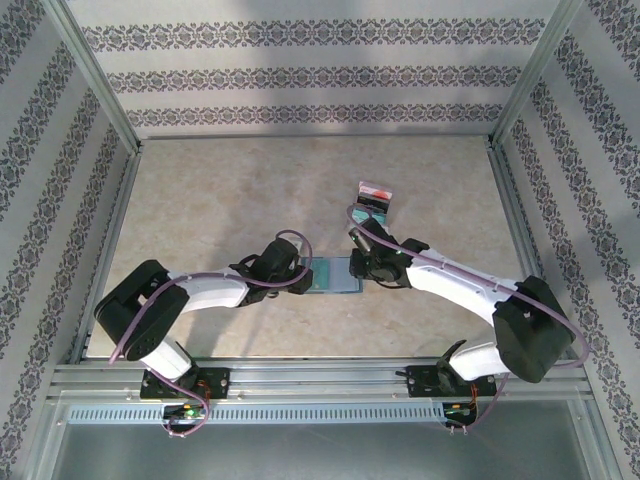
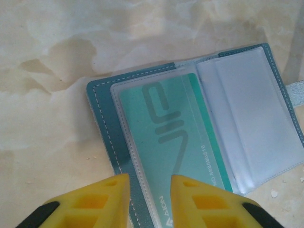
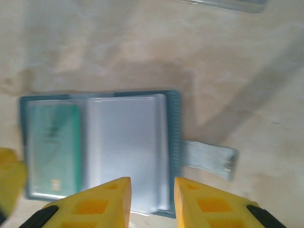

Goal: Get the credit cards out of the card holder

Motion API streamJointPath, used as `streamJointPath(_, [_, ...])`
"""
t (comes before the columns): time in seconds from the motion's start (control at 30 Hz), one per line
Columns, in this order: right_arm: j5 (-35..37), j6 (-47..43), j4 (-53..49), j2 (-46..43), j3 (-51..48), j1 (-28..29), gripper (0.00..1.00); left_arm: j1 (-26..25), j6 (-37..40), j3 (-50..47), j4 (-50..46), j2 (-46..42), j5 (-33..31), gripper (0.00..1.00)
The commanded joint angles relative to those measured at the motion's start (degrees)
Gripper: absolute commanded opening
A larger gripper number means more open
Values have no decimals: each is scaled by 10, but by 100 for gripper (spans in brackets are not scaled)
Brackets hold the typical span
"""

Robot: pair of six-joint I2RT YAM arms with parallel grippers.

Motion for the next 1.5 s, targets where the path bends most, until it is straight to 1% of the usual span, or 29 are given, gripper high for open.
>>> streamJointPath(0.0, [-89,9,64,25,5,-3,29,-8,-18,9,39,17,9,24])
streamJointPath(0.13, [-143,20,111,71,12,-4,25,-6,-32,7,52,31,12,22])
streamJointPath(0.3, [-172,26,136,121,26,-4,22,-2,-44,-1,54,32,10,20])
streamJointPath(0.43, [-164,29,139,137,27,-6,21,-1,-47,-8,53,28,8,20])
streamJointPath(0.7, [-179,39,169,150,16,-6,21,-1,-52,-7,52,33,14,19])
streamJointPath(1.0, [-163,44,169,157,1,-7,21,-1,-50,-6,46,29,15,20])
streamJointPath(1.17, [-160,44,167,167,1,-6,23,-1,-52,-6,47,30,16,20])
streamJointPath(1.27, [-155,45,163,171,1,-6,26,-1,-52,-6,46,30,16,19])
streamJointPath(1.47, [-150,47,155,177,2,-7,27,-1,-52,-6,46,30,15,19])
